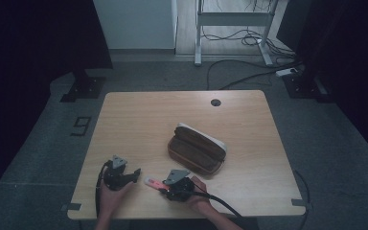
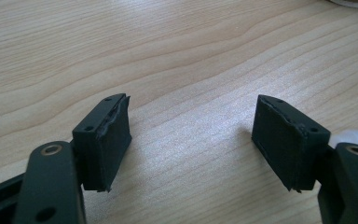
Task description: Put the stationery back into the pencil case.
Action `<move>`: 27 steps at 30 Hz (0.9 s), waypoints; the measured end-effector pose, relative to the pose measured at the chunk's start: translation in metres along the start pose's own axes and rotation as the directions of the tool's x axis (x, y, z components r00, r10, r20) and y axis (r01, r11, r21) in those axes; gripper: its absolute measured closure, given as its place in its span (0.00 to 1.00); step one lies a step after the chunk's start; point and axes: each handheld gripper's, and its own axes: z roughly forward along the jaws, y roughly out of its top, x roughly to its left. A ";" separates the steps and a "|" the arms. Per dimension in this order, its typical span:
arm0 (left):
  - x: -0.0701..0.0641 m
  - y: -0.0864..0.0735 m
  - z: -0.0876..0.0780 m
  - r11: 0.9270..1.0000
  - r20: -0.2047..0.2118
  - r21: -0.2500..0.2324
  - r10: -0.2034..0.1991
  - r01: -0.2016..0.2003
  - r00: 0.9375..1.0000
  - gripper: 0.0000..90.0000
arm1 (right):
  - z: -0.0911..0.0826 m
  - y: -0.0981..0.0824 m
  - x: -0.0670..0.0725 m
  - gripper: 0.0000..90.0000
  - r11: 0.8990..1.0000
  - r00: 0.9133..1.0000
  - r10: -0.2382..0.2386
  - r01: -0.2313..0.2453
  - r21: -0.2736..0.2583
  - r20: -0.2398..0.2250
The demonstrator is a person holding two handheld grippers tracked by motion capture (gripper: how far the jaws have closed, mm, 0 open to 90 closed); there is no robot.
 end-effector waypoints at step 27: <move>0.000 0.000 0.000 1.000 -0.001 -0.003 -0.002 0.002 1.000 0.30 | -0.059 0.008 -0.031 0.73 0.981 0.998 0.059 -0.062 -0.183 -0.024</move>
